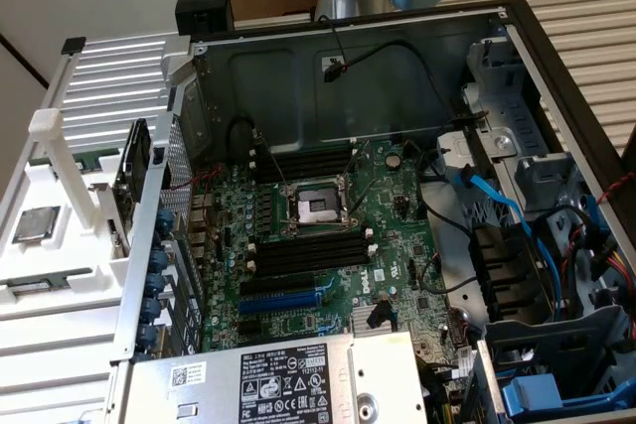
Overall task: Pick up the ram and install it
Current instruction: 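Reach for the ram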
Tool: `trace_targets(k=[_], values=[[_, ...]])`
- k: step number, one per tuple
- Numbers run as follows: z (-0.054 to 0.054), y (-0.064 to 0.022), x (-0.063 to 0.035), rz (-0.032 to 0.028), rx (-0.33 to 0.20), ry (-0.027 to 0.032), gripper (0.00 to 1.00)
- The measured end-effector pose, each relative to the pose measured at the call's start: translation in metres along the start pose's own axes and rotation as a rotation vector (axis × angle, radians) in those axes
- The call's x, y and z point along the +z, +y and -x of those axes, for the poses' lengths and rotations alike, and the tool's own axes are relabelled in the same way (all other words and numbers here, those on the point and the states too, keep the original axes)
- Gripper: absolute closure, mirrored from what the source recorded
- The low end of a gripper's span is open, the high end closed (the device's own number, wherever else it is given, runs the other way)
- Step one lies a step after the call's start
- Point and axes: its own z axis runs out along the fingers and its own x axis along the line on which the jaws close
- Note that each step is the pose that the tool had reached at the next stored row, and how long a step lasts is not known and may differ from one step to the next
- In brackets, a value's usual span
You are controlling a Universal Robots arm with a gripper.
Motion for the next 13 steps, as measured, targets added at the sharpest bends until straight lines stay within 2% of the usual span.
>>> trace_targets(k=[4, 9, 13], values=[[-0.001, 0.0004, 0.0001, 0.0001, 0.0, 0.0, 0.9], [-0.013, 0.0061, 0.0006, 0.0001, 0.0, -0.0003, 0.9], [-0.014, 0.0064, 0.0005, 0.0, 0.0, 0.0, 0.9]])
